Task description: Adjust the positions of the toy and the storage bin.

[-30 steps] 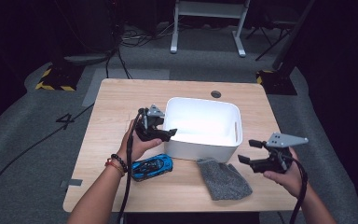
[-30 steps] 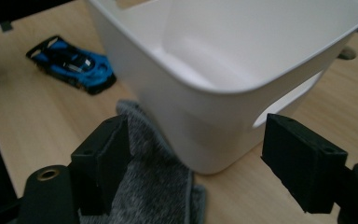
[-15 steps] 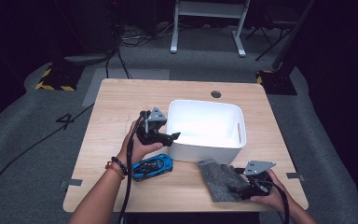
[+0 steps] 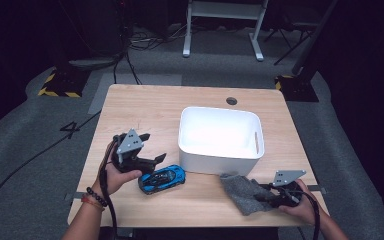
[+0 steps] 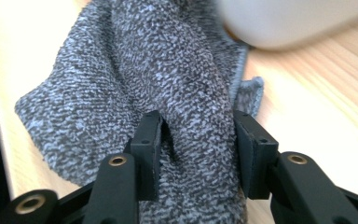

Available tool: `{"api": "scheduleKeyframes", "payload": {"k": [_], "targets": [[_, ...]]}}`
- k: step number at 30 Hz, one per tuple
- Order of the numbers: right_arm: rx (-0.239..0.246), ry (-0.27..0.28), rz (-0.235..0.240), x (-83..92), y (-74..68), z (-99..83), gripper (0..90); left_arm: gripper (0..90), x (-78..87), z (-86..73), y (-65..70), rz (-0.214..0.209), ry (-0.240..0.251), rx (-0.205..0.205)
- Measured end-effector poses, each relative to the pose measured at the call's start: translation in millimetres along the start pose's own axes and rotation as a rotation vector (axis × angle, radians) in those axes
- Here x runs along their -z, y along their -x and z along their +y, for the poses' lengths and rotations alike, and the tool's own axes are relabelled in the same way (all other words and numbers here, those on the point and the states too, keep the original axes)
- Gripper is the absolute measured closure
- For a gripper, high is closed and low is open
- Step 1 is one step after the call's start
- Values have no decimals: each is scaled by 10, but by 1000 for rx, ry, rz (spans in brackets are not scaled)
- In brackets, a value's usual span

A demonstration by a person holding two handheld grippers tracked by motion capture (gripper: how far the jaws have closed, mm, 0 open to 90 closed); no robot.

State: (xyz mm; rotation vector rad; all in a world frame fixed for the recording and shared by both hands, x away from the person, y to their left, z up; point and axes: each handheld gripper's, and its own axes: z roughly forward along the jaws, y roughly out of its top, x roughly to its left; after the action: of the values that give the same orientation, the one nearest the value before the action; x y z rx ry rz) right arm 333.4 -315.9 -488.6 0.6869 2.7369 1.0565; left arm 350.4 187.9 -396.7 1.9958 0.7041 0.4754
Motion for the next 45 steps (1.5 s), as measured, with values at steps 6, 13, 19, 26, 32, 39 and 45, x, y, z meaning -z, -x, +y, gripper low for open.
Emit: {"api": "scheduleKeyframes", "payload": {"k": [6, 13, 19, 26, 32, 39, 45], "targets": [[-70, -6, -84, 182, 261, -169, 587, 159, -171, -467, -6, -104, -196, -40], [-184, -6, -201, 353, 560, -333, 545, 160, -341, -668, 70, -164, -270, -86], [-250, 42, -246, 420, 713, -457, 507, 158, -423, -764, 116, -165, -351, -113], [-242, 49, -278, 405, 695, -464, 426, 158, -475, -854, 100, -184, -388, -107], [-253, 51, -303, 409, 702, -461, 328, 158, -479, -883, 110, -211, -371, -90], [-259, 141, -333, 534, 644, -394, 240, 231, -437, -897, 84, -225, -362, -92], [-224, 185, -360, 569, 539, -301, 256, 239, -440, -891, 86, -231, -362, -101]]}}
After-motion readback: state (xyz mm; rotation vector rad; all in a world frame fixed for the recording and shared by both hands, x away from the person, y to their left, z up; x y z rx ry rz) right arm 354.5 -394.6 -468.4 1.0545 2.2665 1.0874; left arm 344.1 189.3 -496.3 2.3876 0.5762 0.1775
